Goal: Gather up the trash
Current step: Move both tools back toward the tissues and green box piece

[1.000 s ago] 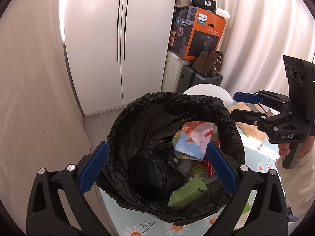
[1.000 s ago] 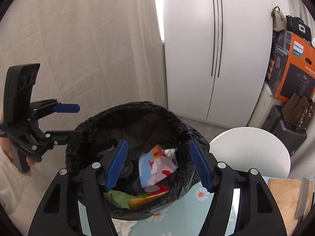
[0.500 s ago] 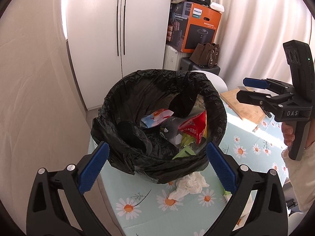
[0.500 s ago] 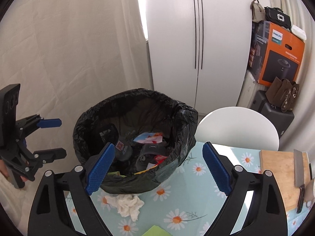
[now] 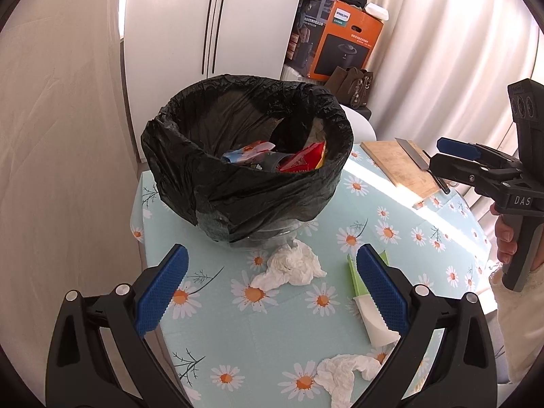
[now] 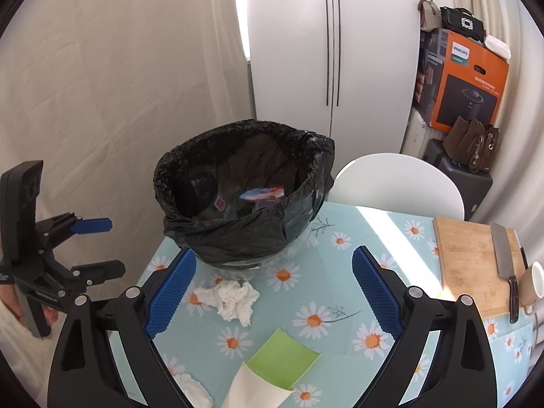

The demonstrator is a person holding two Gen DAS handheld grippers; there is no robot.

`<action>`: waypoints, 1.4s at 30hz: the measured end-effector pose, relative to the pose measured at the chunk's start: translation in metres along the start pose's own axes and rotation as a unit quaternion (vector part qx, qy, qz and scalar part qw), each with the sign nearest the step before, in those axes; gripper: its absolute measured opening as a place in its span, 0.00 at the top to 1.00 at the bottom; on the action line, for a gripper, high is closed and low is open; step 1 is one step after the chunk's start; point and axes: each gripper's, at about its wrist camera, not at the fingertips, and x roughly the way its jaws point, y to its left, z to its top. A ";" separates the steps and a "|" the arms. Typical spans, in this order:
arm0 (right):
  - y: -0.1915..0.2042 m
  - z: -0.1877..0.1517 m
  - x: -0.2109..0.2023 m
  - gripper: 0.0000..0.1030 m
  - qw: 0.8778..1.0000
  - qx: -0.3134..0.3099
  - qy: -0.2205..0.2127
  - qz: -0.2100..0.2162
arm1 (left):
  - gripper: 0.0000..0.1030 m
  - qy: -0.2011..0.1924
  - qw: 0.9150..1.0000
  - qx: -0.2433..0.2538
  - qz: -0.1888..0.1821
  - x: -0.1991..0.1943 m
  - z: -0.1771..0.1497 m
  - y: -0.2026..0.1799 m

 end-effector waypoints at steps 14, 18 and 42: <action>-0.011 -0.044 0.005 0.14 0.998 0.009 0.056 -0.016 | 0.06 0.050 0.999 -0.006 -0.012 0.013 -0.049 -0.026; -0.023 -0.047 0.008 0.14 0.998 0.010 0.065 -0.006 | 0.06 0.058 0.998 -0.016 -0.006 0.016 -0.059 -0.036; -0.090 -0.084 0.065 0.14 0.978 -0.065 0.176 0.090 | 0.06 0.058 0.992 -0.101 0.042 0.032 -0.140 -0.114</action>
